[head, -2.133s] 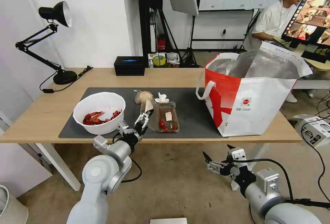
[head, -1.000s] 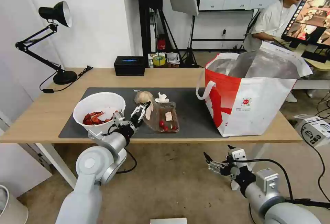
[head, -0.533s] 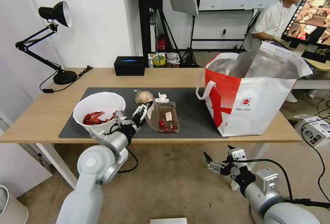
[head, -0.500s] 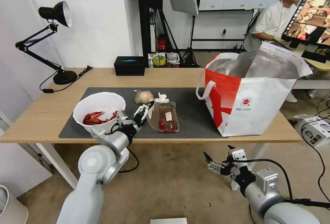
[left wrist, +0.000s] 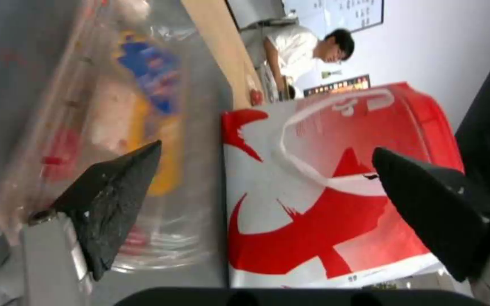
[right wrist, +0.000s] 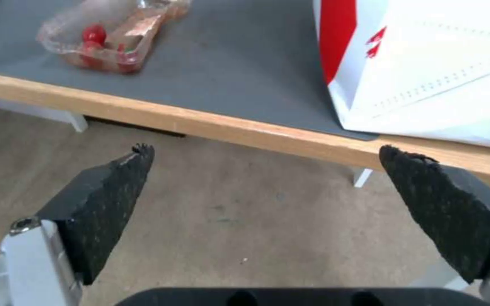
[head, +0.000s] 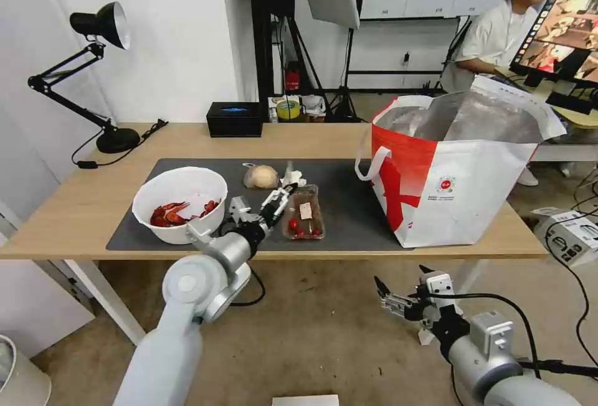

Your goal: Pick up the trash from the table and place it into the takeout bag.

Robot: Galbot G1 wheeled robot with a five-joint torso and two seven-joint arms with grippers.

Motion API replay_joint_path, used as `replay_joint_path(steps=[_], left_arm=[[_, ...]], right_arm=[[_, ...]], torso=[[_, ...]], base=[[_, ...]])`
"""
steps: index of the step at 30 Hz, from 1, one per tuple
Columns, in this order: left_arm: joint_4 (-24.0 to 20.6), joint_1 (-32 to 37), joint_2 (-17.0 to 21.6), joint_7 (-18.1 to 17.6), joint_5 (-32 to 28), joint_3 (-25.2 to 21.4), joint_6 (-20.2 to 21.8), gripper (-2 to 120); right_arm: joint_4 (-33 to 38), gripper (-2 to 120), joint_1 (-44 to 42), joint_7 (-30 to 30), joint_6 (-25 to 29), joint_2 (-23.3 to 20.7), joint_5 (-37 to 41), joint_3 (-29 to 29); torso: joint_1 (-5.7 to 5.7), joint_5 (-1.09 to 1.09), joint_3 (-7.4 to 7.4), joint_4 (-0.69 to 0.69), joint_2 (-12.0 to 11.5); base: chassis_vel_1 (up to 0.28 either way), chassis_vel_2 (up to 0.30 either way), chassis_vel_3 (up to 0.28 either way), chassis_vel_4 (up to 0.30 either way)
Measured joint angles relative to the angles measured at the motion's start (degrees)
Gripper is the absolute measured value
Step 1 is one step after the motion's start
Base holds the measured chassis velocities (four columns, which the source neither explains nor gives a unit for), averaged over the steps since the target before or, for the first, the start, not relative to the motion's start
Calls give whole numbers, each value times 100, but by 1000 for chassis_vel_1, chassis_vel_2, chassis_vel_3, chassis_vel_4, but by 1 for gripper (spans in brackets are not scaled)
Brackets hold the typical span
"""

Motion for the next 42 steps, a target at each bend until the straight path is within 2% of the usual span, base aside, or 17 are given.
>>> replay_joint_path(steps=[8, 14, 17, 19, 20, 23, 24, 26, 27, 28, 31, 34, 35, 37, 38, 41, 42], left_arm=[[73, -224, 149, 105, 81, 235, 8, 100], [39, -362, 527, 554, 784, 366, 65, 100], [25, -440, 773, 726, 1117, 438, 89, 96], [26, -494, 1024, 966, 1647, 567, 91, 87], [26, -494, 1024, 966, 1647, 567, 91, 87], [27, -577, 1431, 1484, 2617, 847, 62, 72], [27, -577, 1431, 1484, 2617, 847, 62, 72], [71, -708, 1765, 1928, 3424, 1056, -21, 62], [71, -708, 1765, 1928, 3424, 1056, -21, 62], [114, -807, 1948, 2174, 3803, 1174, -69, 56], [181, -945, 2159, 2403, 4172, 1324, -138, 50], [324, -1264, 2605, 2938, 5026, 1713, -288, 32], [324, -1264, 2605, 2938, 5026, 1713, -288, 32], [464, -1508, 2837, 3148, 5424, 2081, -393, 21], [464, -1508, 2837, 3148, 5424, 2081, -393, 21], [704, -1915, 3047, 3265, 5521, 2627, -468, 6], [704, -1915, 3047, 3265, 5521, 2627, -468, 6]], right_arm=[[159, 100, -208, -25, 49, 210, -170, 57], [202, 100, -310, -56, 129, 272, -270, 61], [202, 100, -303, -58, 135, 278, -276, 54], [175, 100, -273, -59, 136, 279, -275, 41], [175, 100, -273, -59, 136, 279, -275, 41], [125, 100, -218, -60, 136, 274, -255, 16], [125, 100, -218, -60, 136, 274, -255, 16], [90, 100, -170, -57, 137, 254, -186, 12], [90, 100, -170, -57, 137, 254, -186, 12], [76, 100, -134, -48, 137, 241, -91, 12], [66, 100, -102, -28, 137, 231, 24, 12], [-17, 100, 44, 19, 134, 152, 287, 11], [-17, 100, 44, 19, 134, 152, 287, 11], [-98, 100, 177, 90, 117, 77, 557, 9], [-98, 100, 177, 90, 117, 77, 557, 9], [-168, 100, 329, 203, 92, 18, 1115, 7], [-168, 100, 329, 203, 92, 18, 1115, 7]], torso=[[0, 0, 0, 0, 0], [0, 0, 0, 0, 0], [0, 0, 0, 0, 0], [0, 0, 0, 0, 0], [0, 0, 0, 0, 0], [0, -2, 0, 1, 0], [0, -2, 0, 1, 0], [0, 0, 0, 1, 0], [0, 0, 0, 1, 0], [0, -1, 0, 1, 0], [0, -1, 0, 0, 0], [0, -1, 0, 0, 0], [0, -1, 0, 0, 0], [0, -1, 0, 0, 0], [0, -1, 0, 0, 0], [0, 0, 0, 1, 0], [0, 0, 0, 1, 0]], base=[[0, 0, 0, 0], [0, 0, 0, 0], [0, 0, 0, 0], [0, 0, 0, 0], [0, 0, 0, 0], [0, 0, 0, 0], [0, 0, 0, 0], [0, 0, 0, 0], [0, 0, 0, 0], [0, 0, 0, 0], [0, 0, 0, 0], [0, 0, 0, 0], [0, 0, 0, 0], [0, 0, 0, 0], [0, 0, 0, 0], [0, 0, 0, 0], [0, 0, 0, 0]])
